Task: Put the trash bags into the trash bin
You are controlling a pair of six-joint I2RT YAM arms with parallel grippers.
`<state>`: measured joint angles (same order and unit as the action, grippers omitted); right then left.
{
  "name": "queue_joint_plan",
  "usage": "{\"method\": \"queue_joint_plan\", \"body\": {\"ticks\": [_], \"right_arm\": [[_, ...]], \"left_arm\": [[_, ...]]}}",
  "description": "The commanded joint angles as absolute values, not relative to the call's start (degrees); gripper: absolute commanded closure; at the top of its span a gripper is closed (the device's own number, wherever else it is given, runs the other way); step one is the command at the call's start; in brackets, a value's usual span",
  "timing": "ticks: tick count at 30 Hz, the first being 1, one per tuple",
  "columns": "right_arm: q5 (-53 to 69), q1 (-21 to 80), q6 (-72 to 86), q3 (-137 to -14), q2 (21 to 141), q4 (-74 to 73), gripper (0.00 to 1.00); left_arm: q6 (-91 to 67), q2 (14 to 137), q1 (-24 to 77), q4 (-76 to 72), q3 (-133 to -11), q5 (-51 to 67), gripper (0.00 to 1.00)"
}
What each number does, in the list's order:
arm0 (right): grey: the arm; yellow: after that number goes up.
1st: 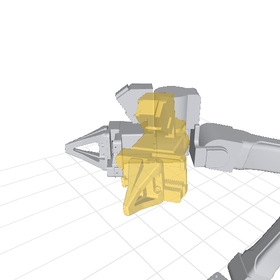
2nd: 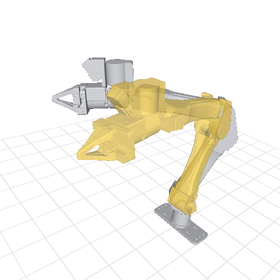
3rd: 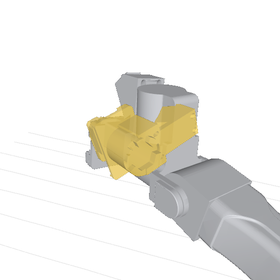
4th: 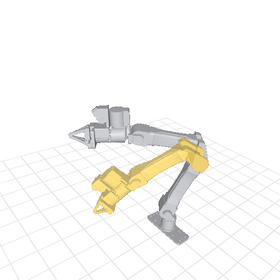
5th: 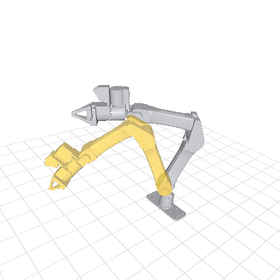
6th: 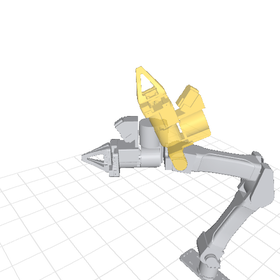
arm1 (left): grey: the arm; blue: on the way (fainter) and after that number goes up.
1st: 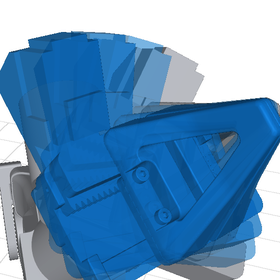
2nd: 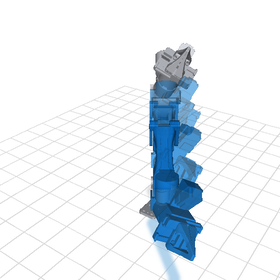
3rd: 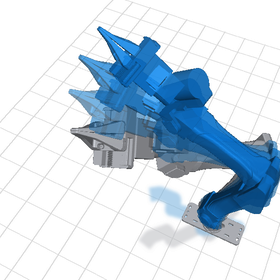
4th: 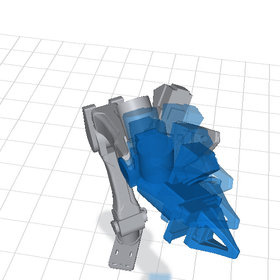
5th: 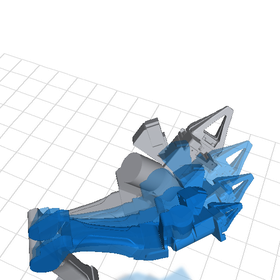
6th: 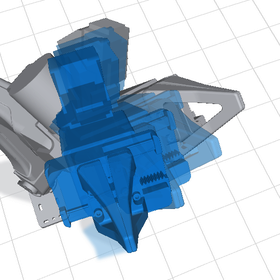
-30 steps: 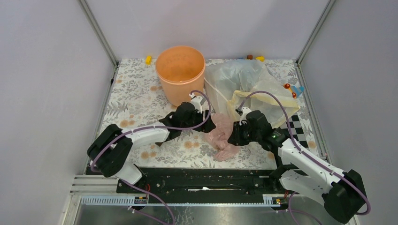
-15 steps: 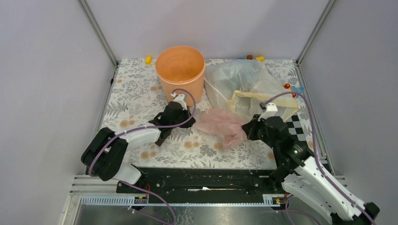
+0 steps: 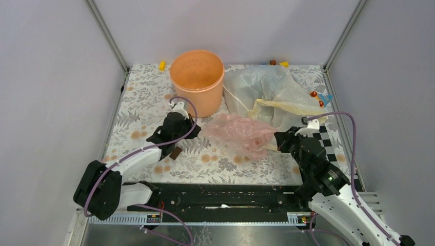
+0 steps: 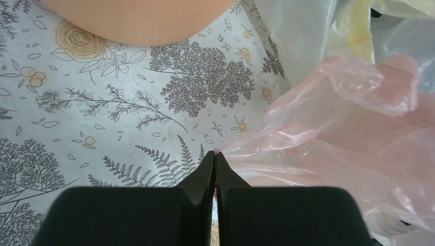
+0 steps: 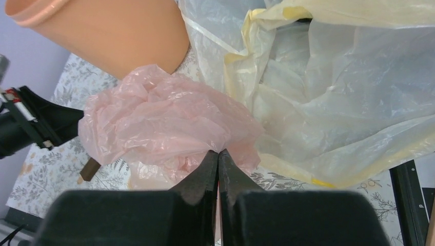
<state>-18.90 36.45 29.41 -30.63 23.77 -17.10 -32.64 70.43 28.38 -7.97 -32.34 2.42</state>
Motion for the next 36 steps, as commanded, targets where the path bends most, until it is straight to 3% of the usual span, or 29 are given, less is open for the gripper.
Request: {"method": "queue_joint_plan", "body": {"ticks": [1,4,5,6,9,14,16,18,20,26,29,30,32,33,36], "right_arm": [[-18.1,36.6,29.5,-31.2,28.0,-14.5,0.93],[-16.9,36.6,29.3,-31.6,31.0,-14.6,0.65],[-16.2,36.6,29.1,-31.8,31.8,-14.5,0.45],[-14.1,36.6,28.3,-32.1,32.4,-14.5,0.34],[-6.4,36.6,24.4,-32.3,35.3,-12.3,0.20],[-0.1,36.6,19.6,-34.7,43.3,-9.3,0.08],[0.4,36.6,19.1,-35.9,46.4,-8.2,0.13],[-4.3,36.6,20.5,-37.3,48.8,-8.7,0.50],[-9.0,36.6,24.6,-37.7,49.1,-9.5,0.97],[-11.4,36.5,27.7,-37.6,46.5,-12.4,1.00],[-12.6,36.5,28.0,-36.6,47.5,-14.9,0.84],[-12.2,36.4,28.0,-36.0,47.8,-15.2,0.71],[-9.3,36.4,27.1,-35.0,48.3,-15.0,0.24],[-7.5,36.4,26.6,-34.4,48.5,-14.6,0.14],[-1.7,36.4,23.2,-34.5,47.9,-14.1,0.13]], "left_arm": [[-33.4,65.6,27.9,-7.9,-30.8,0.2,1.00],[-34.2,62.6,27.9,-8.3,-30.0,0.2,1.00],[-34.4,61.4,27.9,-8.1,-29.9,-1.1,1.00],[-34.7,59.8,27.8,-8.0,-29.8,-1.3,1.00],[-35.9,57.1,27.9,-7.0,-30.1,1.5,1.00],[-37.7,54.6,27.9,-5.0,-30.8,6.1,1.00],[-37.6,53.7,27.9,-3.9,-30.9,5.7,1.00],[-37.3,52.9,27.8,-1.9,-31.7,4.9,1.00],[-37.2,52.1,27.8,1.2,-33.0,2.9,1.00],[-39.8,46.8,23.4,10.7,-33.8,-6.3,1.00],[-40.7,42.8,20.7,12.8,-32.6,-10.3,1.00],[-40.9,41.5,20.2,13.4,-32.4,-11.0,1.00],[-40.6,39.0,20.0,14.2,-32.4,-11.4,1.00],[-40.0,37.5,20.0,13.3,-32.0,-10.4,1.00],[-39.6,34.9,20.1,7.6,-28.6,-3.9,1.00]]}}
